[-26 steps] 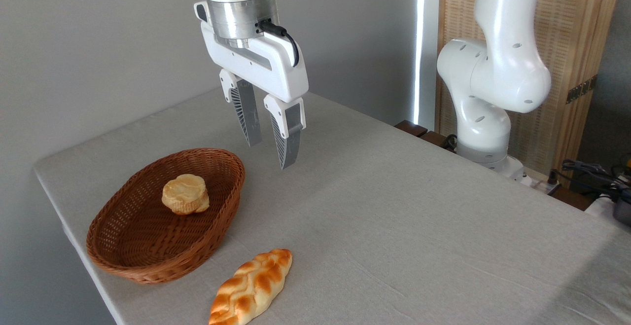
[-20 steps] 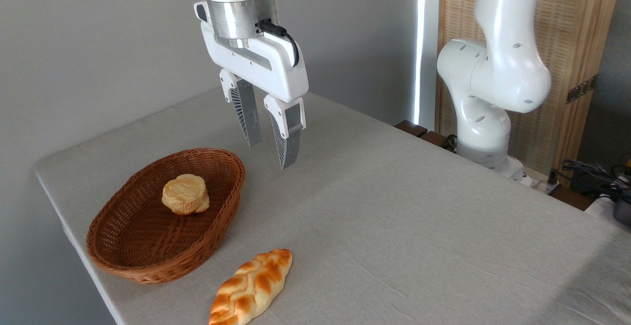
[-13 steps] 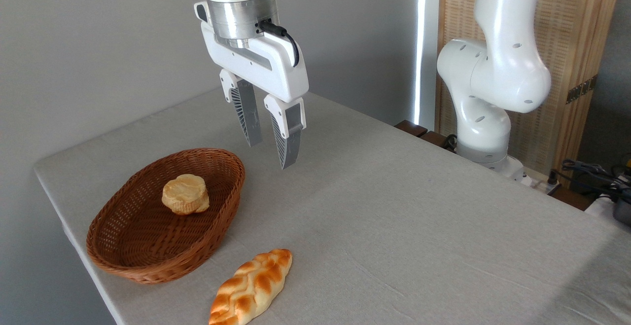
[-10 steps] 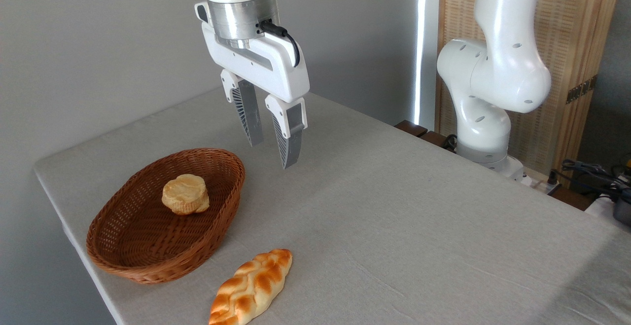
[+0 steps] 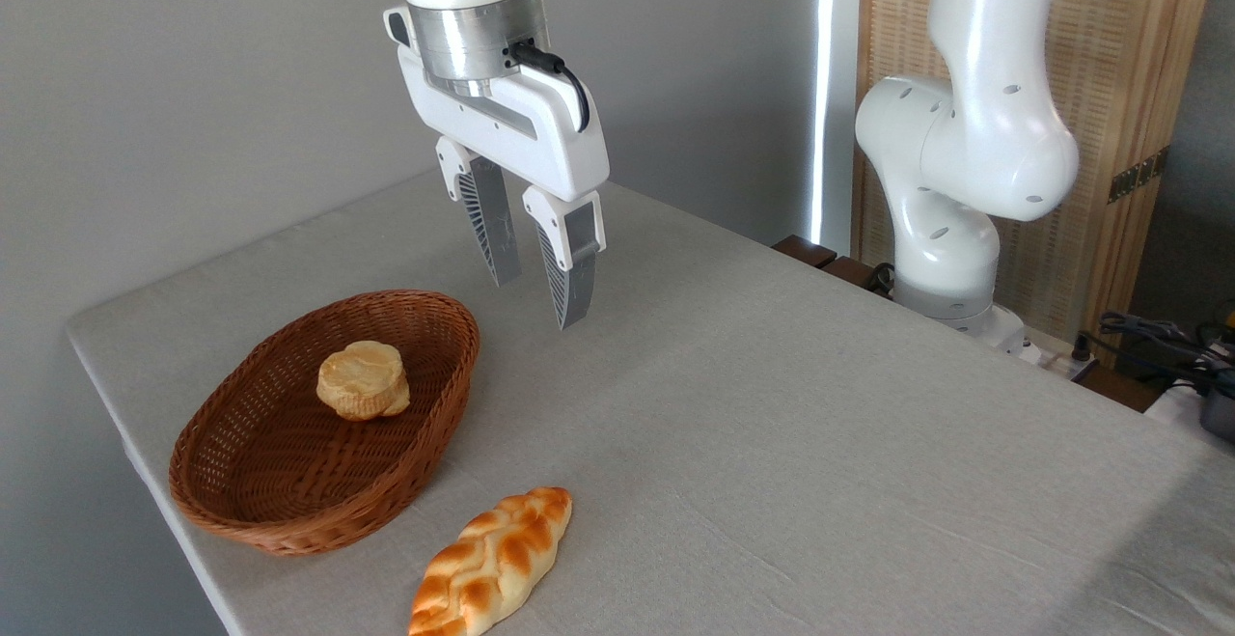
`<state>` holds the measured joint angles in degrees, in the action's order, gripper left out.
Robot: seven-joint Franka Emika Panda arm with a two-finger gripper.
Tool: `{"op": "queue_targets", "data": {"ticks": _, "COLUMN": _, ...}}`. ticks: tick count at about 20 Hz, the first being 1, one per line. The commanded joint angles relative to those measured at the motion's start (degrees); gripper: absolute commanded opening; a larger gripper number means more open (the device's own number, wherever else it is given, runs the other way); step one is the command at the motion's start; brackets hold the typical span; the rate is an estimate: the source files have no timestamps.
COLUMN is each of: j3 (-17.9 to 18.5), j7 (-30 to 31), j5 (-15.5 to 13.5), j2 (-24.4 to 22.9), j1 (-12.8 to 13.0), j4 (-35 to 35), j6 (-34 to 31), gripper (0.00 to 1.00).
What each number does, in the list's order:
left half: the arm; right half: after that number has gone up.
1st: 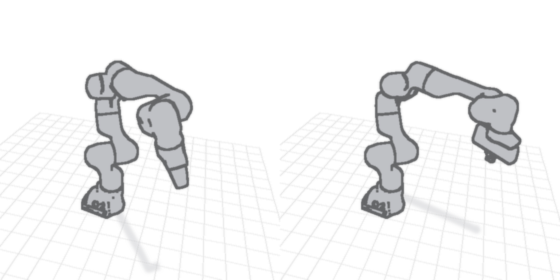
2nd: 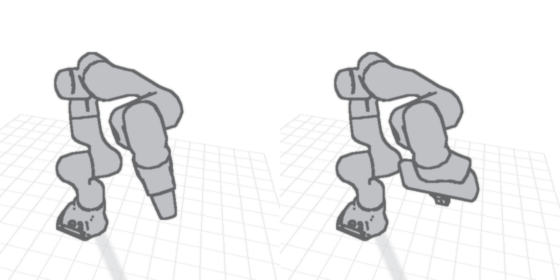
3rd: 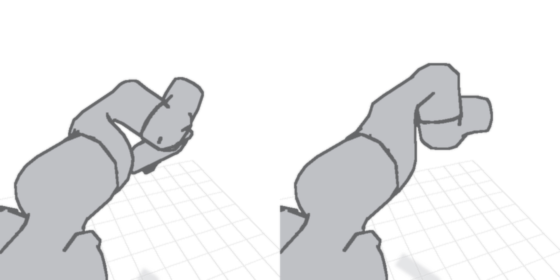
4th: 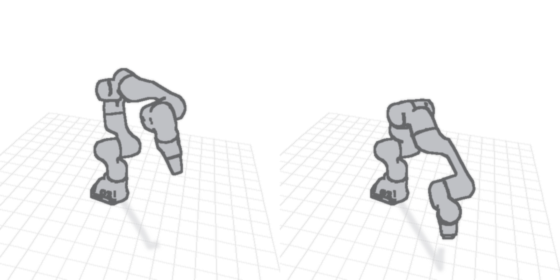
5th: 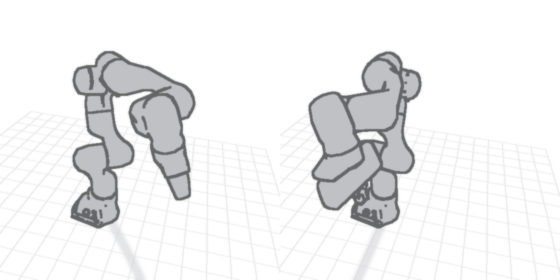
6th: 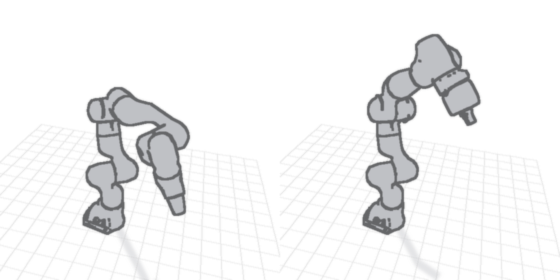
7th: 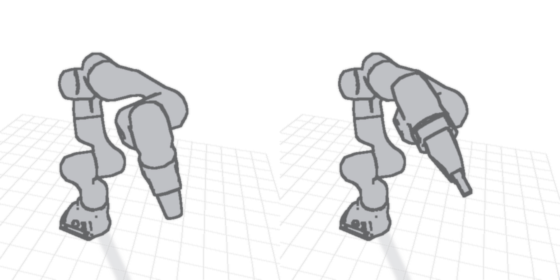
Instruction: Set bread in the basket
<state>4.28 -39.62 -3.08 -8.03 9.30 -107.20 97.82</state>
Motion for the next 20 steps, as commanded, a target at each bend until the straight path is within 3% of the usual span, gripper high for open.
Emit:
{"op": "queue_targets", "data": {"ticks": 1, "j3": 0.38, "j7": 0.16, "j5": -0.53, "j2": 1.08, "j1": 0.28, "j4": 1.29, "j6": -0.36, "gripper": 1.0}}
{"op": "queue_targets", "data": {"ticks": 6, "j3": 0.73, "j7": 0.07, "j5": -0.53, "j2": 1.52, "j1": 0.11, "j4": 1.02, "j6": 2.72, "gripper": 1.0}}
{"op": "queue_targets", "data": {"ticks": 8, "j3": 3.18, "j7": -0.01, "j5": -0.88, "j2": 2.13, "j1": 0.11, "j4": 1.02, "j6": 4.12, "gripper": 1.0}}
{"op": "queue_targets", "data": {"ticks": 14, "j3": 7.22, "j7": 0.6, "j5": -0.53, "j2": 6.61, "j1": 0.11, "j4": 1.2, "j6": 10.89, "gripper": 1.0}}
{"op": "queue_targets", "data": {"ticks": 20, "j3": 8.73, "j7": 0.86, "j5": -0.88, "j2": 12.32, "j1": 0.02, "j4": 1.11, "j6": 16.86, "gripper": 1.0}}
